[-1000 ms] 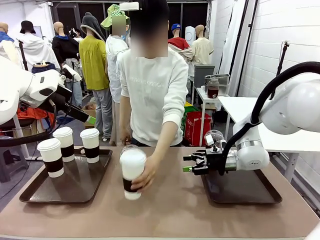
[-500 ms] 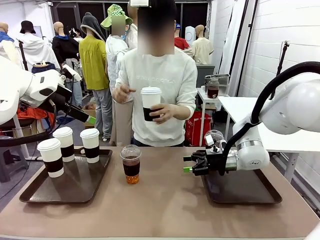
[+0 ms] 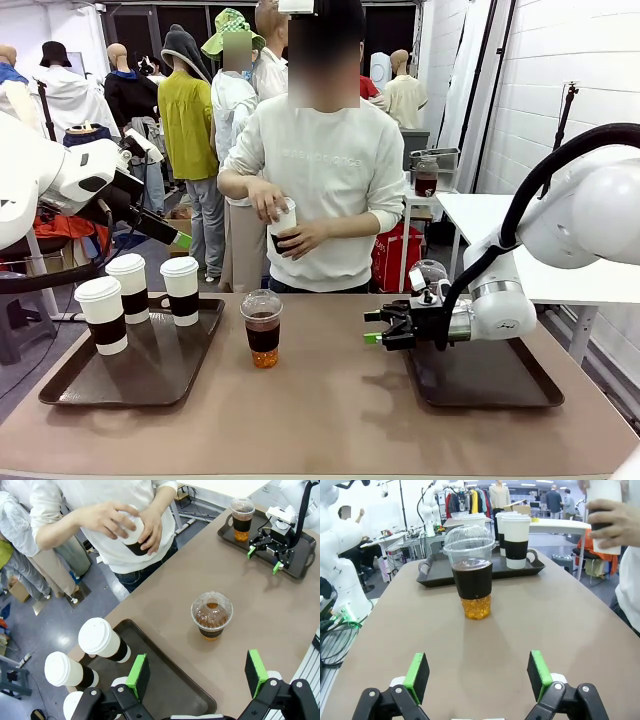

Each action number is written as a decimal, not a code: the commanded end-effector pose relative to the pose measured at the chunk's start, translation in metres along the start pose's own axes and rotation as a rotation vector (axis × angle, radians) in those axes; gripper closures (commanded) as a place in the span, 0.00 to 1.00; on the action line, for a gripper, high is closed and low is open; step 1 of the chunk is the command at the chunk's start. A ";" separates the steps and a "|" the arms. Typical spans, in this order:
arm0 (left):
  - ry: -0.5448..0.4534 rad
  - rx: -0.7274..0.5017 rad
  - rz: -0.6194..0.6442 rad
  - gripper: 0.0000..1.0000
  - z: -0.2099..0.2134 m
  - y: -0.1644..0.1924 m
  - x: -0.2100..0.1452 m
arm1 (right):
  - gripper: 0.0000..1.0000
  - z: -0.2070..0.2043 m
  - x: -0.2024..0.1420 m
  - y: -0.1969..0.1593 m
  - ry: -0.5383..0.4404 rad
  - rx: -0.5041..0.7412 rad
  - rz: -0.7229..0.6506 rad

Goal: Distribute the coffee onto the tray.
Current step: Pick up another iced Americano from the middle of the table and place it on the right Handle tray.

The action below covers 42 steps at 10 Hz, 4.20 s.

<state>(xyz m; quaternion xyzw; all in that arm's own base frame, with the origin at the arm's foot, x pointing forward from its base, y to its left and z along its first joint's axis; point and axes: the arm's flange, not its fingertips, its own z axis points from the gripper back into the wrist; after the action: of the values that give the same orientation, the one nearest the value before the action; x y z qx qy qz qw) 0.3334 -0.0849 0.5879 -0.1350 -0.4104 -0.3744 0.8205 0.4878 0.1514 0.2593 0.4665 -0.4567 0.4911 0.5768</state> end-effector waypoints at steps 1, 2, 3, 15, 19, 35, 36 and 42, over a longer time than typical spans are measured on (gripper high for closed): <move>-0.003 -0.004 0.004 0.00 0.001 0.001 -0.001 | 0.00 -0.026 0.000 -0.002 -0.003 -0.020 0.010; -0.003 -0.004 0.004 0.00 0.001 0.001 -0.001 | 0.00 -0.037 0.000 -0.002 -0.009 -0.017 0.010; -0.003 -0.004 0.004 0.00 0.001 0.001 -0.001 | 0.00 -0.051 0.000 -0.003 -0.008 -0.013 0.012; -0.003 -0.004 0.004 0.00 0.001 0.001 -0.001 | 0.00 -0.139 0.008 -0.030 -0.003 0.096 0.042; -0.003 -0.004 0.004 0.00 0.001 0.001 -0.001 | 0.00 -0.139 0.008 -0.030 -0.003 0.096 0.042; -0.003 -0.004 0.004 0.00 0.001 0.001 -0.001 | 0.00 -0.209 0.000 -0.053 -0.061 0.194 0.017; -0.003 -0.004 0.004 0.00 0.001 0.001 -0.001 | 0.00 -0.214 -0.002 -0.055 -0.062 0.204 0.013; -0.003 -0.004 0.004 0.00 0.001 0.001 -0.001 | 0.00 -0.232 0.001 -0.047 -0.045 0.290 -0.011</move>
<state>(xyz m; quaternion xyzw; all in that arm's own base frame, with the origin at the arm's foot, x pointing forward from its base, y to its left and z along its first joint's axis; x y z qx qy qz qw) 0.3334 -0.0849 0.5879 -0.1350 -0.4104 -0.3745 0.8205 0.5450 0.3698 0.2198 0.5489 -0.4048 0.5355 0.4981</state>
